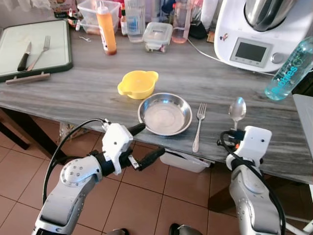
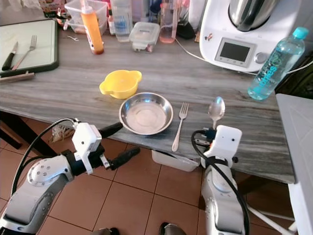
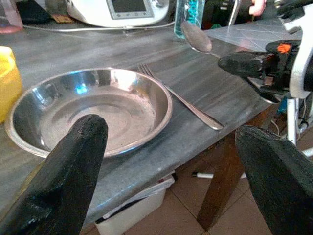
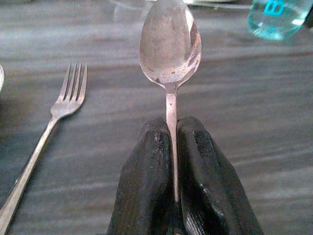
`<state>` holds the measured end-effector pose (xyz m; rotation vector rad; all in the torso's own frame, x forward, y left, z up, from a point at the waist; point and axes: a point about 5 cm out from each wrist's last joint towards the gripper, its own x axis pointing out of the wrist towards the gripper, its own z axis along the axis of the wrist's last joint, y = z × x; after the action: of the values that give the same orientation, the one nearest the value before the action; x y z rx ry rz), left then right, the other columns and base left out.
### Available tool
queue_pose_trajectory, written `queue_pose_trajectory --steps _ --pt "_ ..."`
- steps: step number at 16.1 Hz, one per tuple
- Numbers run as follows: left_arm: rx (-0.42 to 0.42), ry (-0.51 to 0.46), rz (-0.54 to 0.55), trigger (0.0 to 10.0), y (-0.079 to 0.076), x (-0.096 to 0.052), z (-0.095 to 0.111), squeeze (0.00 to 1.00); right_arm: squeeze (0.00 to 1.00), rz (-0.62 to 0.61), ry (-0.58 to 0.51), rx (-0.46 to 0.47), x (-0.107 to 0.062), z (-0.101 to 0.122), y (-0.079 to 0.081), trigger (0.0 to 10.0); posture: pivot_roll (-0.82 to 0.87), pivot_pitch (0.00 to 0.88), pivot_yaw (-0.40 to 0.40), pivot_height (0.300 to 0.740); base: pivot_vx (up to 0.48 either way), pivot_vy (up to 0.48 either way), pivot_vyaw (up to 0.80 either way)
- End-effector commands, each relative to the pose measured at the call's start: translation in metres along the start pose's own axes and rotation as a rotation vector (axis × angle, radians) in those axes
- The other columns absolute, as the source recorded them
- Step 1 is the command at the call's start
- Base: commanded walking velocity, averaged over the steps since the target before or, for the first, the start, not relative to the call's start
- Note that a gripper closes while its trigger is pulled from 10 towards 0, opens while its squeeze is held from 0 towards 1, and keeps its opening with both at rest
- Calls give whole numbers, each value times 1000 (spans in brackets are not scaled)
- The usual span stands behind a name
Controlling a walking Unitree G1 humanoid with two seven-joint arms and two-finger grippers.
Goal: Setting the table
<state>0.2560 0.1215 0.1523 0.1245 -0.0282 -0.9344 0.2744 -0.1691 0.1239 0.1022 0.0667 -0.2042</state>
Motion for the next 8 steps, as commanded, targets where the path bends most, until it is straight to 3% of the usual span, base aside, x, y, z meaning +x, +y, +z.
queue_pose_trajectory --steps 1,8 --pt "5 -4 -22 10000 -3 0 3 0 0 12 19 4 1 -2 2 10000 110 199 -40 740 0 0 0" --pt "2 5 -24 10000 -2 0 4 0 0 125 69 139 10 -1 45 10000 123 194 -41 740 0 0 0"
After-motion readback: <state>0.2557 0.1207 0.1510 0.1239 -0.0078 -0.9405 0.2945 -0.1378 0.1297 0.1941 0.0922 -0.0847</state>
